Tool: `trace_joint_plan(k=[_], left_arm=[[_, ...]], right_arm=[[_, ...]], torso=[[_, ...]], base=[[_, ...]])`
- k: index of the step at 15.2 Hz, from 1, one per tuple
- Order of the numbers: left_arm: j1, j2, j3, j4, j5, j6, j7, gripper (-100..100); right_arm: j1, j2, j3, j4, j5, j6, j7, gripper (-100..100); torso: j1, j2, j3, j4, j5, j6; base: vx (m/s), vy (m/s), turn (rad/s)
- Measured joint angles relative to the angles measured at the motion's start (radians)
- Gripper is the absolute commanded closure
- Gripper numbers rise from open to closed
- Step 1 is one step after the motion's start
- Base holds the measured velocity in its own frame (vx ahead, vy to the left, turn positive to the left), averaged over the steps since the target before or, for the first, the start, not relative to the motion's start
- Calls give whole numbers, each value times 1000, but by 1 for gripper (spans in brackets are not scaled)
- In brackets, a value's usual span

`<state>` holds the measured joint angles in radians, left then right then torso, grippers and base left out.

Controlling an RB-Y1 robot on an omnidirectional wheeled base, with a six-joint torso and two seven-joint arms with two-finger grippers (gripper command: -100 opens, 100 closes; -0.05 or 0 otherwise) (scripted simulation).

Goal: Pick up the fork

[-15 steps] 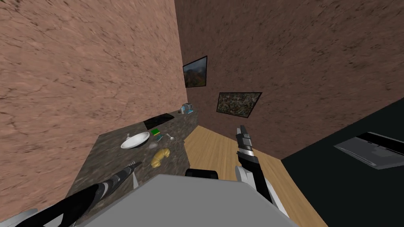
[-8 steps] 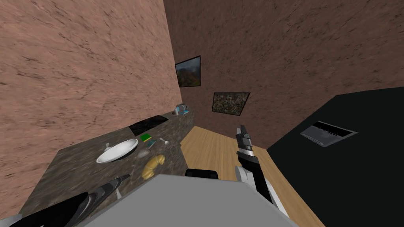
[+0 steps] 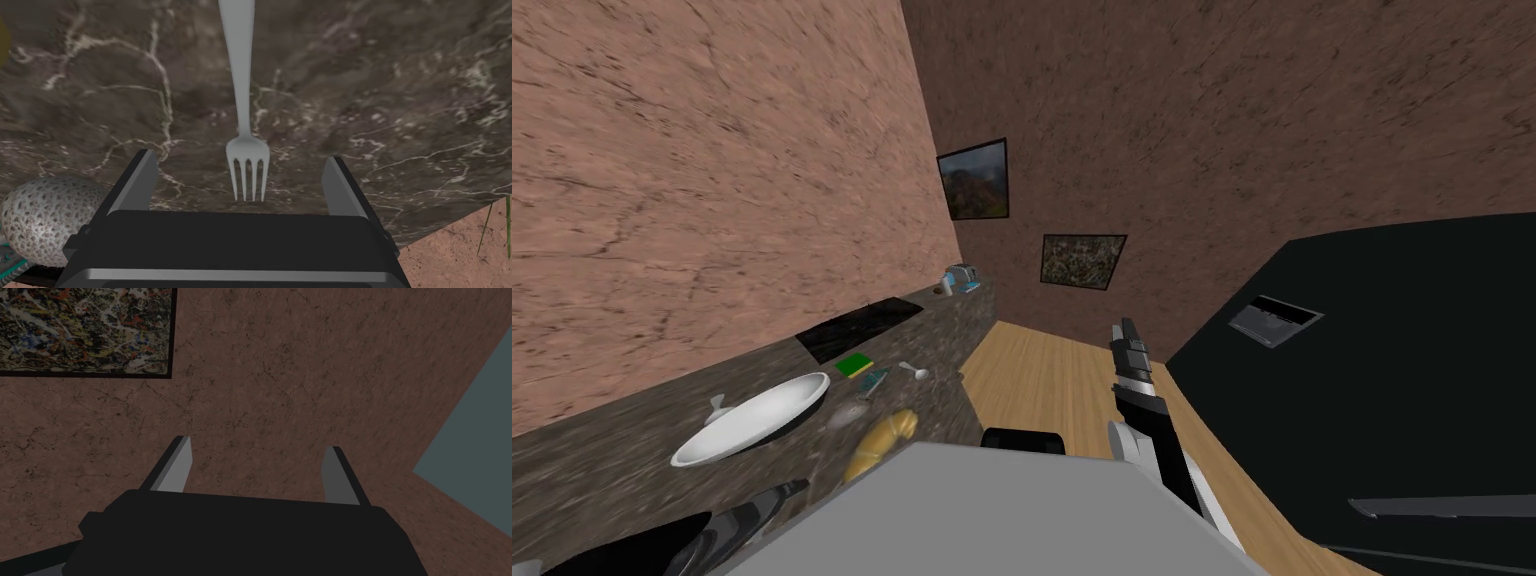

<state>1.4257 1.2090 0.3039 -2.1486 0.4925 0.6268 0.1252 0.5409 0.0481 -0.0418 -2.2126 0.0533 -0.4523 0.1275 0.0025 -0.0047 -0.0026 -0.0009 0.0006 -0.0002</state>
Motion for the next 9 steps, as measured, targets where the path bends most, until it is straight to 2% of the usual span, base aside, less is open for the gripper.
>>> trace_joint_plan(k=[3,6,7,9], left_arm=[[-25,-20,-27,31,-10,-13,-9,-100],[-62,-45,-66,71,-24,-30,-21,-100],[-65,-46,-69,74,-25,-31,-22,100],[-65,-46,-69,75,-25,-30,-23,100]], right_arm=[[0,0,0,0,0,0,0,0],[0,0,0,0,0,0,0,0],[0,0,0,0,0,0,0,0],[0,0,0,0,0,0,0,0]], torso=[[-1,1,1,0,0,0],[-2,1,1,0,0,0],[-2,1,1,0,0,0],[-2,1,1,1,0,0]], base=[[4,-2,-66],[2,-3,-45],[0,0,0],[0,0,0]])
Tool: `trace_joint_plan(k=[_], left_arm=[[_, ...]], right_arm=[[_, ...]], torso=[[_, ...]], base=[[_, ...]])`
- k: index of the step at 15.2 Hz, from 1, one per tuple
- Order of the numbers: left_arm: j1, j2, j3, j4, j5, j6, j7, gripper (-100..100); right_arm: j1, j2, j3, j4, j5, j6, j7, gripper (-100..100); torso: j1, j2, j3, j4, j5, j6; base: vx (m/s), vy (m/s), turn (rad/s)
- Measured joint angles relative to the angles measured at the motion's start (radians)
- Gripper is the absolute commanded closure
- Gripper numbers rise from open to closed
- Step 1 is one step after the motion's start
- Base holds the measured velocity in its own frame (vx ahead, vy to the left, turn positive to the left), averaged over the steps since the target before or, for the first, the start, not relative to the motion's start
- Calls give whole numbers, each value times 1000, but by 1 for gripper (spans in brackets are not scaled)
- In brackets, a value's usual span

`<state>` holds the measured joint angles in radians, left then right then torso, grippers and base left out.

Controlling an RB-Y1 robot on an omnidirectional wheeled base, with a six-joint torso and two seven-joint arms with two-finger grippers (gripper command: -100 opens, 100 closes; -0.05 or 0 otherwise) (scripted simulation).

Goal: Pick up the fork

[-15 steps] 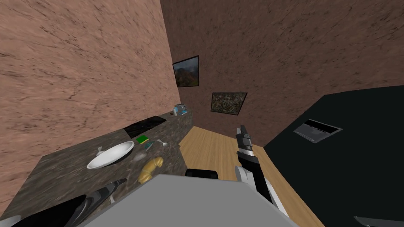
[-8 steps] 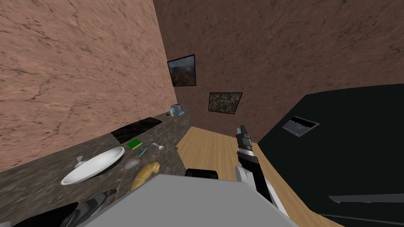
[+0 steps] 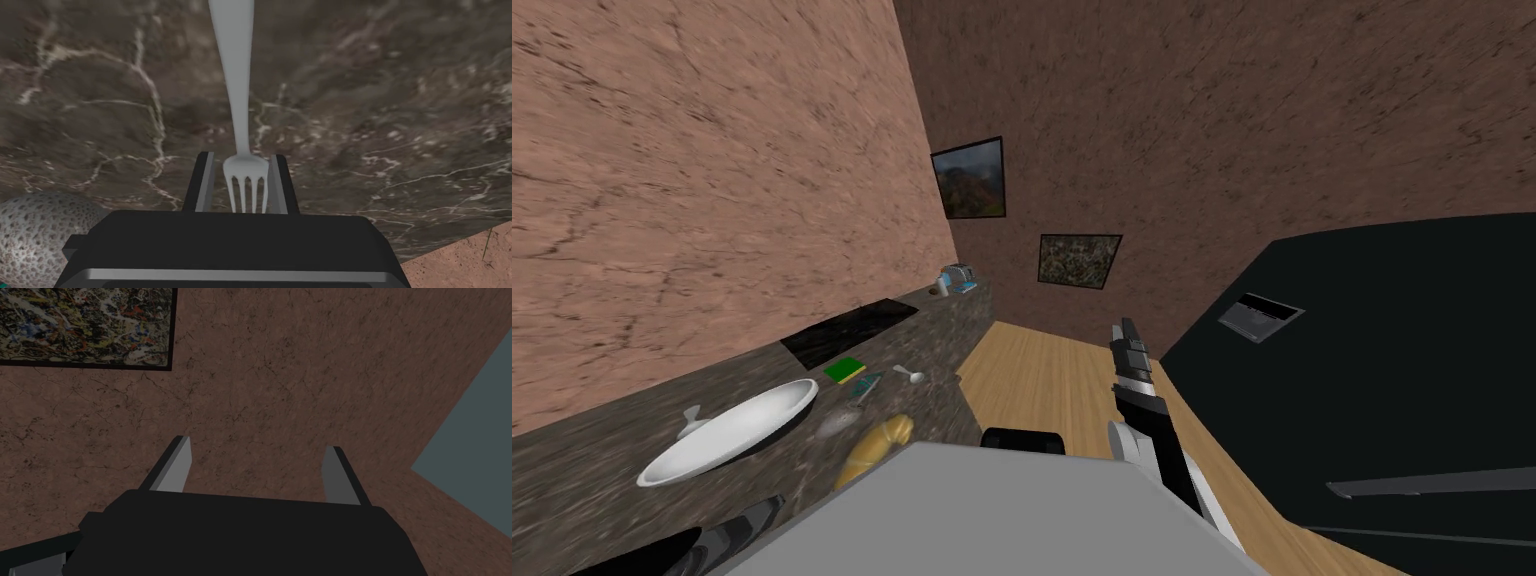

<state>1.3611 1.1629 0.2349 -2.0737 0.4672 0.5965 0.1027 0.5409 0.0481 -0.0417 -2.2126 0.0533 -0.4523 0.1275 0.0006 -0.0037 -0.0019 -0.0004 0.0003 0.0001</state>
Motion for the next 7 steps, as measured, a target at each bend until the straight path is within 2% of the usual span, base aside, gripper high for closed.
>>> trace_joint_plan(k=[3,7], left_arm=[[0,0,1,0,0,1,0,100],[50,34,52,-56,19,21,16,100]], right_arm=[[0,0,0,0,0,0,0,0],[0,0,0,0,0,0,0,0]], torso=[[3,0,0,0,3,0],[3,0,0,0,3,0]], base=[[0,0,22],[-3,1,75]])
